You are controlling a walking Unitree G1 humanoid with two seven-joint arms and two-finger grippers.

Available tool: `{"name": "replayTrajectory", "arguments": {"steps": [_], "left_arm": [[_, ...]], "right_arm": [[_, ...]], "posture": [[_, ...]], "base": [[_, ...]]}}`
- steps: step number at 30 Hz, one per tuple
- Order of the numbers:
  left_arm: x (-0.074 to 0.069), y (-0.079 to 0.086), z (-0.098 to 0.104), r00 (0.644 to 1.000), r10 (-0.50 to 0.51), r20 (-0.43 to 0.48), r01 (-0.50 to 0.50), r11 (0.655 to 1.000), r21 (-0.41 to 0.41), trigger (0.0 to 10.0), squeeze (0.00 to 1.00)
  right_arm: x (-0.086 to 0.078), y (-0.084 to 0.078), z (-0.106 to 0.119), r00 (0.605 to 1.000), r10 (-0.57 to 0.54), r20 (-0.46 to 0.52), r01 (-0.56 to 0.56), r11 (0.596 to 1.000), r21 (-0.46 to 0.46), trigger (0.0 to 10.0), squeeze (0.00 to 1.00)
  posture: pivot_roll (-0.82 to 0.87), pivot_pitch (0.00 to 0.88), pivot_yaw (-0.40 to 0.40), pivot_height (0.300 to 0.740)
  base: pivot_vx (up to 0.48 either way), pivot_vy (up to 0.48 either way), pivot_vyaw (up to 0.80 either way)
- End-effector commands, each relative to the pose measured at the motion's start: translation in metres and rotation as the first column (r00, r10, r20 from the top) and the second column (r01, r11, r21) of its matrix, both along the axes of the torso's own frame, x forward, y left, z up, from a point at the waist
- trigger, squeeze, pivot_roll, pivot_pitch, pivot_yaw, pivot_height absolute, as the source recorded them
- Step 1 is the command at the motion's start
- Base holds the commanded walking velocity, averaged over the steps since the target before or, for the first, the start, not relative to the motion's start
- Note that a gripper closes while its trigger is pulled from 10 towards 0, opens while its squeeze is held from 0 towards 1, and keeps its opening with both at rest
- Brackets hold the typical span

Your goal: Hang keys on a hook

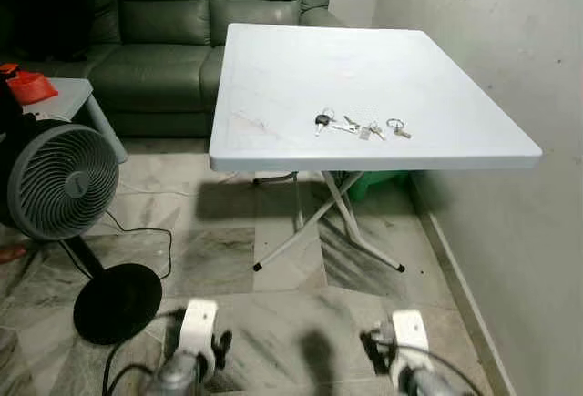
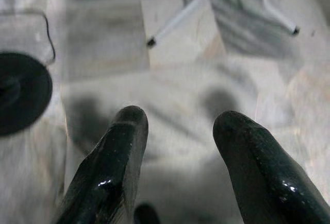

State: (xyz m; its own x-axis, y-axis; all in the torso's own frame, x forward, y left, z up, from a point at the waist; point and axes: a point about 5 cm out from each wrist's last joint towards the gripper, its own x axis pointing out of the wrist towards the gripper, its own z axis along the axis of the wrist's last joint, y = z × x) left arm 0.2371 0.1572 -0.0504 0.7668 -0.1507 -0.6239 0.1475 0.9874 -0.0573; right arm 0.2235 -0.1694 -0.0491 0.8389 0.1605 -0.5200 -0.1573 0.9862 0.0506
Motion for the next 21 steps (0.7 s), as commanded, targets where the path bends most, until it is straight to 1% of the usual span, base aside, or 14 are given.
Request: {"name": "replayTrajectory", "arguments": {"steps": [1,6,7,8,9,11,13,14,16,17,18,19,20,21], "left_arm": [[0.013,-0.001,0.012,0.996,0.008,0.085,-0.003,0.999,-0.049,10.0,0.0],[0.045,-0.007,0.045,0.957,0.015,0.288,0.005,0.998,-0.068,10.0,0.0],[0.045,-0.007,0.045,0.957,0.015,0.288,0.005,0.998,-0.068,10.0,0.0],[0.051,-0.008,0.052,0.949,0.023,0.316,0.004,0.996,-0.084,10.0,0.0],[0.062,-0.01,0.066,0.929,0.065,0.363,-0.011,0.989,-0.15,10.0,0.0],[0.071,-0.01,0.077,0.91,0.098,0.402,-0.029,0.984,-0.174,10.0,0.0],[0.073,-0.01,0.08,0.906,0.103,0.41,-0.033,0.984,-0.175,10.0,0.0],[0.085,-0.011,0.097,0.87,0.2,0.45,-0.079,0.959,-0.274,10.0,0.0],[0.088,-0.011,0.101,0.86,0.227,0.458,-0.09,0.949,-0.302,10.0,0.0],[0.096,-0.007,0.108,0.811,0.456,0.367,-0.249,0.836,-0.489,10.0,0.0],[0.098,-0.005,0.107,0.784,0.55,0.289,-0.324,0.759,-0.565,10.0,0.0],[0.098,-0.005,0.107,0.784,0.55,0.289,-0.324,0.759,-0.565,10.0,0.0],[0.098,-0.003,0.105,0.751,0.625,0.212,-0.4,0.687,-0.607,10.0,0.0],[0.098,-0.004,0.106,0.745,0.628,0.224,-0.41,0.696,-0.589,10.0,0.0]], "right_arm": [[0.011,-0.002,0.011,0.997,-0.02,0.078,0.019,1.0,0.016,10.0,0.0],[0.036,-0.004,0.037,0.97,-0.053,0.239,0.044,0.998,0.043,10.0,0.0],[0.036,-0.004,0.037,0.97,-0.053,0.239,0.044,0.998,0.043,10.0,0.0],[0.04,-0.005,0.042,0.962,-0.059,0.266,0.05,0.998,0.042,10.0,0.0],[0.048,-0.005,0.052,0.947,-0.067,0.315,0.059,0.998,0.033,10.0,0.0],[0.054,-0.004,0.061,0.933,-0.078,0.351,0.064,0.997,0.053,10.0,0.0],[0.056,-0.004,0.063,0.93,-0.081,0.358,0.064,0.996,0.06,10.0,0.0],[0.064,-0.002,0.077,0.905,-0.081,0.417,0.051,0.995,0.082,10.0,0.0],[0.067,-0.001,0.081,0.898,-0.081,0.432,0.047,0.995,0.088,10.0,0.0],[0.073,0.001,0.091,0.878,-0.106,0.466,0.052,0.991,0.126,10.0,0.0],[0.075,0.002,0.094,0.873,-0.114,0.475,0.053,0.989,0.14,10.0,0.0],[0.075,0.002,0.094,0.873,-0.114,0.475,0.053,0.989,0.14,10.0,0.0],[0.076,0.003,0.097,0.869,-0.117,0.481,0.052,0.988,0.148,10.0,0.0],[0.076,0.004,0.098,0.867,-0.117,0.484,0.05,0.988,0.148,10.0,0.0]], "posture": [[-0.14,0.0,-0.009,0.74],[-0.14,0.0,-0.008,0.74],[-0.14,0.0,-0.008,0.74],[-0.14,0.0,-0.008,0.74],[-0.14,0.0,-0.008,0.74],[-0.14,0.0,-0.006,0.74],[-0.14,0.0,-0.006,0.74],[-0.13,0.0,-0.005,0.74],[-0.13,0.0,-0.005,0.74],[-0.13,0.0,-0.008,0.74],[-0.13,0.0,-0.008,0.74],[-0.13,0.0,-0.008,0.74],[-0.14,0.0,-0.007,0.74],[-0.13,0.0,-0.007,0.74]], "base": [[0.0,0.0,0.0],[0.0,0.0,0.0],[0.0,0.0,0.0],[0.0,0.0,0.0],[0.0,0.0,0.0],[0.0,0.0,0.0],[0.0,0.0,0.0],[0.0,0.0,0.0],[0.0,0.0,0.0],[0.0,0.0,0.0],[0.0,0.0,0.0],[0.0,0.0,0.0],[0.0,0.0,0.0],[0.0,0.0,0.0]]}}
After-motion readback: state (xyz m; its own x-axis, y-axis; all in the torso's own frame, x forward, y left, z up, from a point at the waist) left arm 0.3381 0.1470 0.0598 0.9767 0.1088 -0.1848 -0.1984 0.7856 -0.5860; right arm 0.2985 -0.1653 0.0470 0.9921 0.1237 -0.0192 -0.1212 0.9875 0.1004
